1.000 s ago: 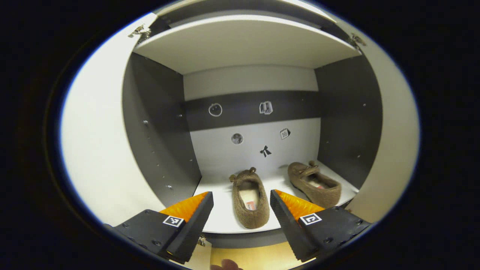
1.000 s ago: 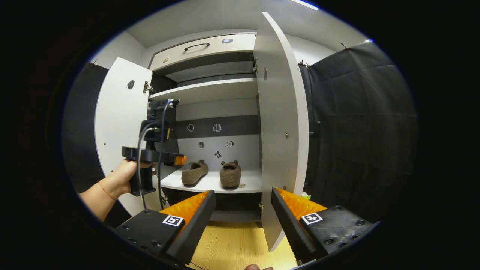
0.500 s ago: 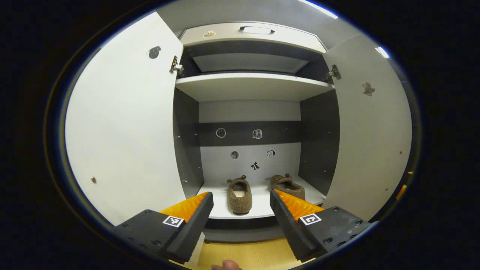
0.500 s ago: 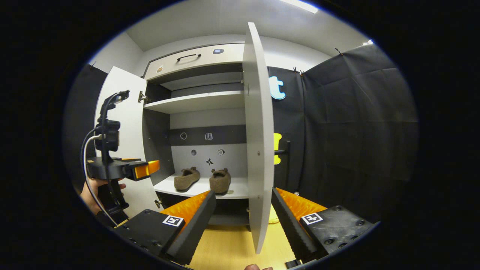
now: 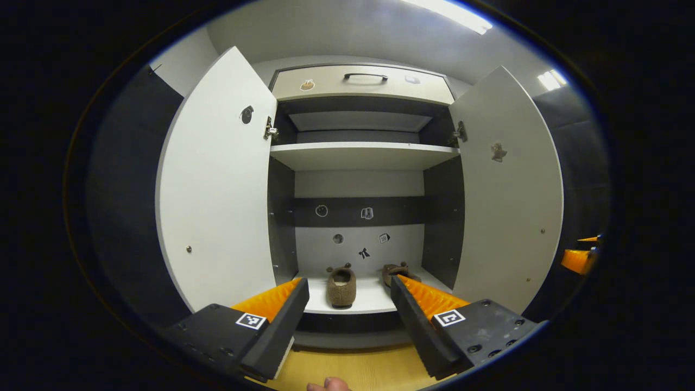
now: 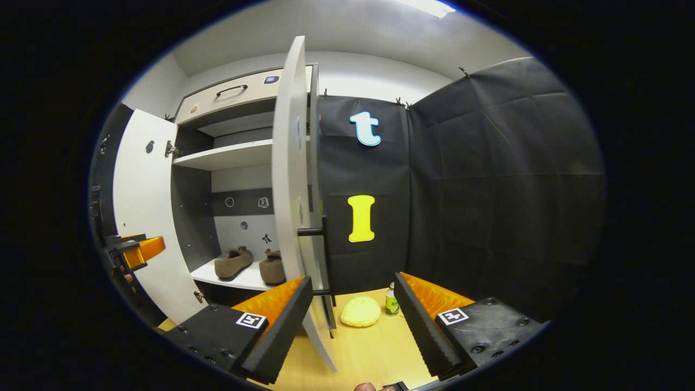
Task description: Grab one shoe with the right hand and put it into the shoe cabinet, grab the other shoe with the left hand and put it into the shoe cabinet; then close the right door with the right hand and the left door with the left hand.
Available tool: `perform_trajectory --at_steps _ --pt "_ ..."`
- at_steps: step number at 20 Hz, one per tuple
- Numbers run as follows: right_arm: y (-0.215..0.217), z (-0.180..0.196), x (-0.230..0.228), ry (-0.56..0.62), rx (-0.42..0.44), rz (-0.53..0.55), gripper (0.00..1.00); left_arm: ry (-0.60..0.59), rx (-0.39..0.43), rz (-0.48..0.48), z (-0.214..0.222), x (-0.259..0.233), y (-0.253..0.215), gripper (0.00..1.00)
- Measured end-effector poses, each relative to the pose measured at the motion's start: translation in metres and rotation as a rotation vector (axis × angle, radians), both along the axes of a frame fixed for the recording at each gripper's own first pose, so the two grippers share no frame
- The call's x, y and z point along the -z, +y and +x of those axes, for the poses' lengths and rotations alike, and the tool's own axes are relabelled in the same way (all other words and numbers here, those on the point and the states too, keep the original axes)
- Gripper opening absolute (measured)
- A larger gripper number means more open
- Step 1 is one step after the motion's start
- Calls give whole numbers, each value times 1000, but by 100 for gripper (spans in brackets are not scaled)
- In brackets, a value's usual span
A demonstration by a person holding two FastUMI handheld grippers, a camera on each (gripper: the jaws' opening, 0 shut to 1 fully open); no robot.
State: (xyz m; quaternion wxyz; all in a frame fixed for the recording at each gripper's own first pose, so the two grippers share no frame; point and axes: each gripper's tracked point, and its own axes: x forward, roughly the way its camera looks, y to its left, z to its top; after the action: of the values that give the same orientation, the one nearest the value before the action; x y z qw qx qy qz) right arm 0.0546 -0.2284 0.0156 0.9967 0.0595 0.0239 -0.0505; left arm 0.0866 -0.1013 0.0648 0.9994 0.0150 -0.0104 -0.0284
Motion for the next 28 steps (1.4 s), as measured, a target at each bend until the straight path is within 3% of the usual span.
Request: perform_trajectory --at_steps 6,10,14,22,28 --pt "-27 42 7 0 5 -9 99 42 -35 1 -21 14 -2 96" --pt "-20 53 10 9 -20 -11 97 63 -64 8 -25 20 2 96" --pt "-11 51 12 17 -35 19 98 81 -83 17 -26 27 10 96" --pt "0 46 12 18 15 13 98 98 -77 38 -27 35 28 96" --pt "40 42 10 15 -32 -3 98 99 -68 17 -28 38 43 96"
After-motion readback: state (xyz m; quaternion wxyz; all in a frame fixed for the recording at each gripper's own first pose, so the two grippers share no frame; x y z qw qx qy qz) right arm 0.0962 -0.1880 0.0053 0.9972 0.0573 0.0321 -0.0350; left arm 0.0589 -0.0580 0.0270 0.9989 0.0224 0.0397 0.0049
